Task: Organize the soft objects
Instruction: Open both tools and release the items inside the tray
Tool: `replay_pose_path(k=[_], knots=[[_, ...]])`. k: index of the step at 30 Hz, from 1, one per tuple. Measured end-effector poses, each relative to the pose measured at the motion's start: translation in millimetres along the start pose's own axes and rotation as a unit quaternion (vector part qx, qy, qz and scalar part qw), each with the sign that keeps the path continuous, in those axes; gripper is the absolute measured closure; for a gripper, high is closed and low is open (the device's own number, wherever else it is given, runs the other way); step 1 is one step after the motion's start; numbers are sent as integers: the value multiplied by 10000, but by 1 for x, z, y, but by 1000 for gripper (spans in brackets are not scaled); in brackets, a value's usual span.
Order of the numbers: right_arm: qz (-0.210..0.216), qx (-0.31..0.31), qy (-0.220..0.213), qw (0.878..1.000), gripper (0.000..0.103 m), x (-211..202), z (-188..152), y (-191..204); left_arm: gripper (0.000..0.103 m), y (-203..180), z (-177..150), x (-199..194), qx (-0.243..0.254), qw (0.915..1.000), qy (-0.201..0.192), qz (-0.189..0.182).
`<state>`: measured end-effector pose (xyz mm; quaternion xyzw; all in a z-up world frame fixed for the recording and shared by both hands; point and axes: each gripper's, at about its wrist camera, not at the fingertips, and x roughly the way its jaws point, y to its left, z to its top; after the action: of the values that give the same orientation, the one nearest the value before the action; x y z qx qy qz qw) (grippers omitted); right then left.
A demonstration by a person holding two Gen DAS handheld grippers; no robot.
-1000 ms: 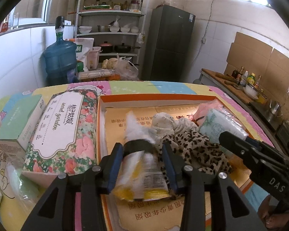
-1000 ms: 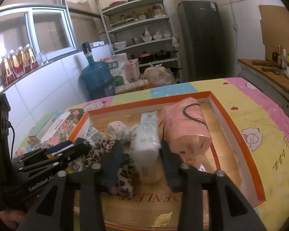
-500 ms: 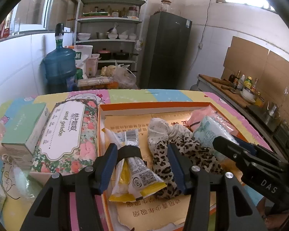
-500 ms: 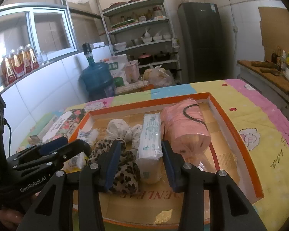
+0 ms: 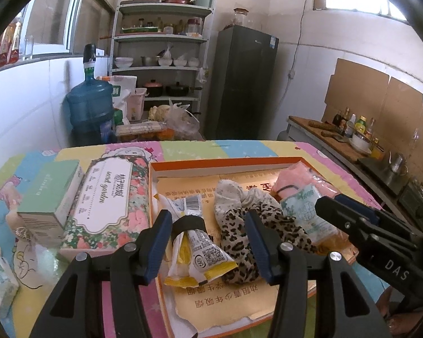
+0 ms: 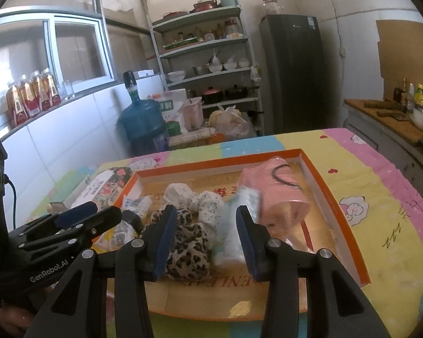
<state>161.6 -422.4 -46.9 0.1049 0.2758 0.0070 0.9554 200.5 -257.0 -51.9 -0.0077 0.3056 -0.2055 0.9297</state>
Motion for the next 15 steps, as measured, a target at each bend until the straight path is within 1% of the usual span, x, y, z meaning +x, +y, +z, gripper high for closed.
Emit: replay_pose_path(k=[2,7,9,11,15], knots=[[-15,-25,-26,10000,44,-3,0,2,49,1,1,-4,17,10000,-42,32],[5,-83,-74,9999,44,-9,2,12,49,3,0,-16,28,9998,-134,111],[14,-106,-95,9999,44,-12,2,15,43,4,0,-21,28,9997,-188,157],[13,-132,-117,9998,43,-15,2,19,35,7,0,-27,21,9996,-245,144],[32,-188,-158,9997,43,-22,2,28,30,11,0,-39,19,9992,-382,146]])
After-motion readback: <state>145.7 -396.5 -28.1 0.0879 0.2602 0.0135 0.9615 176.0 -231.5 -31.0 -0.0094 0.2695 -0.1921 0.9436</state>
